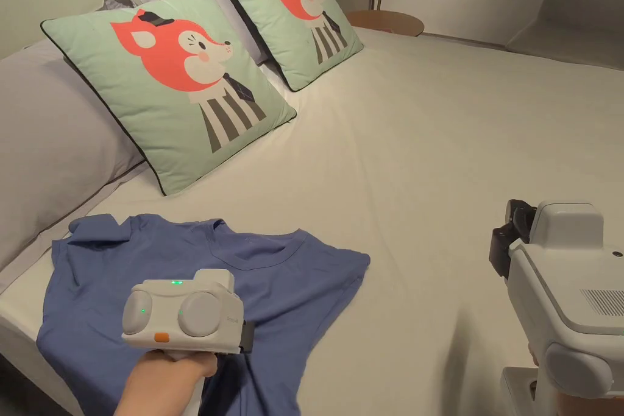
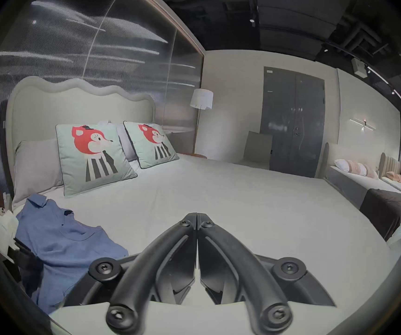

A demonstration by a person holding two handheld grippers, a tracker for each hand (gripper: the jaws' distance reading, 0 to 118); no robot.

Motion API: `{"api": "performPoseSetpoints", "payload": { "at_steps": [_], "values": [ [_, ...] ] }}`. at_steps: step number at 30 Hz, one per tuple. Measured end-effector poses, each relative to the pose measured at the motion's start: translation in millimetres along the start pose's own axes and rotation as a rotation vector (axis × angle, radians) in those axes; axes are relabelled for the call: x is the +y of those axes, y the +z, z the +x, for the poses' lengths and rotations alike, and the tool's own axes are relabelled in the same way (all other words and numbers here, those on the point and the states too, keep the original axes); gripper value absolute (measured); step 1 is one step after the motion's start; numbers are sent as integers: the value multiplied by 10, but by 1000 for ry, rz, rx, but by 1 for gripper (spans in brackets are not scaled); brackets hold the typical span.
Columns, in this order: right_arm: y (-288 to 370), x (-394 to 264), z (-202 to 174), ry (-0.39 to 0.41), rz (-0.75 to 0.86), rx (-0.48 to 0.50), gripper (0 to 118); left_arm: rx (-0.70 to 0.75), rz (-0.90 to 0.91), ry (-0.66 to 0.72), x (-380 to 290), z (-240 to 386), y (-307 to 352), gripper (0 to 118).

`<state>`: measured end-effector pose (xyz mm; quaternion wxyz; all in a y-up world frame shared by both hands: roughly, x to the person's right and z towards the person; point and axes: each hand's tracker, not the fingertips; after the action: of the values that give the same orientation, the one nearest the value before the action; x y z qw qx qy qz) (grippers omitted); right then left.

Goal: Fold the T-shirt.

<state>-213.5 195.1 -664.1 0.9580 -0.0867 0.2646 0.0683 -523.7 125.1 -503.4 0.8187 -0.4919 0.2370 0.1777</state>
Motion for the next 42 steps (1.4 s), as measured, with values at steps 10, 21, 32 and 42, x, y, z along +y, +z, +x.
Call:
{"api": "performPoseSetpoints", "payload": {
  "at_steps": [10,21,32,42],
  "values": [
    [485,208,517,-27,80,-88,0,-103,296,-34,311,405,1002,1],
    [1441,297,1484,-54,185,-296,0,-472,647,-248,403,1795,2179,1],
    [2293,91,2321,-77,190,-519,0,-797,521,-484,-133,3408,1997,1],
    [2499,-157,2513,-85,147,-570,0,-618,17,-503,-1082,3565,374,1]
  ]
}}
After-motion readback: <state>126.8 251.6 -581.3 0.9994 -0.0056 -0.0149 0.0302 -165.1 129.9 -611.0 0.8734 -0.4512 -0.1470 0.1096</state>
